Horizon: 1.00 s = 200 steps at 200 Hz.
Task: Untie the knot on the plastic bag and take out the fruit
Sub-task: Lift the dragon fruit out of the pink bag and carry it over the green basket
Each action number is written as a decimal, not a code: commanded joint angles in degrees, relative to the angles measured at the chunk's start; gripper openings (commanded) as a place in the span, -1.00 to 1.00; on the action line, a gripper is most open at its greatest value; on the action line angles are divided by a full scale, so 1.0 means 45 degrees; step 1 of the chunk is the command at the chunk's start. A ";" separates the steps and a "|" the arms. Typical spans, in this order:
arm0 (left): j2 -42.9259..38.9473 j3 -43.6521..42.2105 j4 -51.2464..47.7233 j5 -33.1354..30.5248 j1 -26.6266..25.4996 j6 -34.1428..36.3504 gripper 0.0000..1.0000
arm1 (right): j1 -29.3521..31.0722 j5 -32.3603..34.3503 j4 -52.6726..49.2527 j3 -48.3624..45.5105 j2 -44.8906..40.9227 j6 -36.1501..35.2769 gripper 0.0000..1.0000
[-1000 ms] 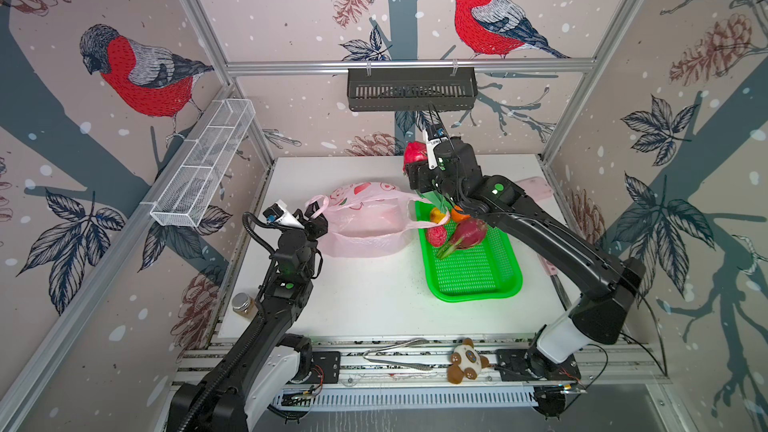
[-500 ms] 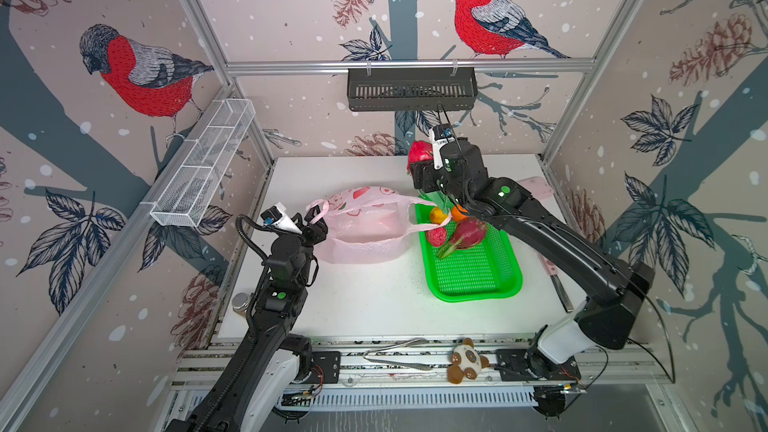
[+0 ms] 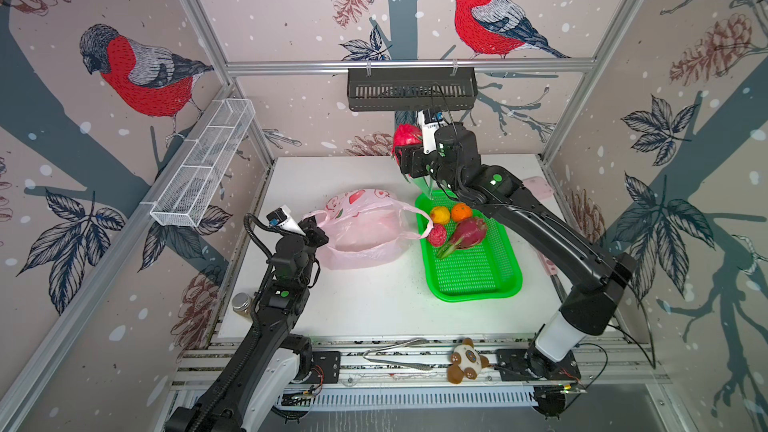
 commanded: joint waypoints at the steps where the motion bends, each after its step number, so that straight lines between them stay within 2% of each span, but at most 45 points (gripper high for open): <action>1: 0.0183 -0.0121 0.1131 -0.0028 0.0030 -0.0296 -0.91 | 0.0069 -0.0065 0.1096 0.0683 0.0248 -0.0275 -0.66; 46: 0.1063 -0.0270 0.2774 -0.0382 0.0029 -0.0661 -1.00 | -0.0165 0.0558 0.0830 0.0407 -0.0141 -0.0403 -0.66; 140: 0.4956 0.0799 0.7059 -0.1117 0.0049 -0.0431 -1.00 | -0.0723 0.2085 0.0619 -0.5119 -0.3661 0.1112 -0.66; 151: 0.5201 0.1111 0.7033 -0.0918 0.0068 -0.0456 -0.87 | -0.0772 0.2282 0.0502 -0.5677 -0.3951 0.1354 -0.66; 178: 0.5209 0.1664 0.6325 -0.0348 0.0069 -0.0543 -0.23 | -0.0904 0.2538 0.0345 -0.6787 -0.4590 0.1885 -0.66; 200: 0.4694 0.1877 0.5328 0.0056 0.0058 -0.0539 0.01 | -0.1040 0.2749 0.0248 -0.7577 -0.5082 0.2333 -0.66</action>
